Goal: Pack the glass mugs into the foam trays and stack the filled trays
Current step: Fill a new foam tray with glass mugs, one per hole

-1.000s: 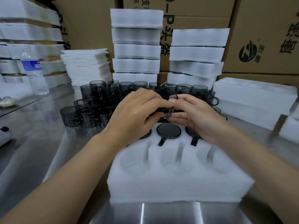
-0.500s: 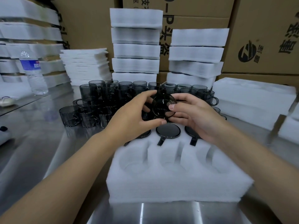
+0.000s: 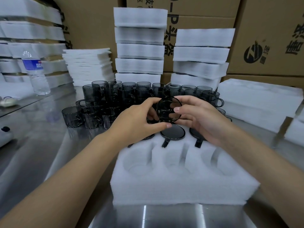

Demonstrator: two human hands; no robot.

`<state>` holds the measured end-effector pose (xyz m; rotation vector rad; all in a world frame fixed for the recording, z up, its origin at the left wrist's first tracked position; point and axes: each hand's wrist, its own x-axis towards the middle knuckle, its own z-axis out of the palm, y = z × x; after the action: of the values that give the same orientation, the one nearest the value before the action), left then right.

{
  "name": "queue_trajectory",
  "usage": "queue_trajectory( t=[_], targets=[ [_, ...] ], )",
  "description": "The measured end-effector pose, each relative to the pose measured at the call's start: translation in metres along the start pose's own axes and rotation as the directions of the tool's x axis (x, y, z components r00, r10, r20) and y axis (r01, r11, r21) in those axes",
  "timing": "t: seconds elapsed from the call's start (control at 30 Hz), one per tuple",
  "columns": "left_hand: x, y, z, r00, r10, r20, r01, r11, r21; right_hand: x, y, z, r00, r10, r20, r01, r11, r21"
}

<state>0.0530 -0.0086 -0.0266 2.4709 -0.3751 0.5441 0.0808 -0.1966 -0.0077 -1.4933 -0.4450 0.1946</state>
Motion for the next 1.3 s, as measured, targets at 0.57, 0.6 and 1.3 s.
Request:
queue_trajectory(
  t=[0.57, 0.6, 1.3],
  targets=[
    [-0.002, 0.004, -0.002, 0.997, 0.027, -0.069, -0.023, 0.998, 0.057, 0.003, 0.002, -0.001, 1.000, -0.004, 0.006, 0.004, 0.999, 0.052],
    [-0.002, 0.004, -0.002, 0.997, 0.030, -0.077, -0.026, 0.998, 0.058, 0.003, 0.002, -0.001, 1.000, -0.005, 0.007, 0.004, 0.999, 0.044],
    [0.001, -0.007, 0.003, 0.993, 0.100, -0.068, -0.103, 0.994, -0.045, 0.006, 0.005, -0.004, 0.998, -0.058, -0.004, 0.058, 0.994, 0.087]
  ],
)
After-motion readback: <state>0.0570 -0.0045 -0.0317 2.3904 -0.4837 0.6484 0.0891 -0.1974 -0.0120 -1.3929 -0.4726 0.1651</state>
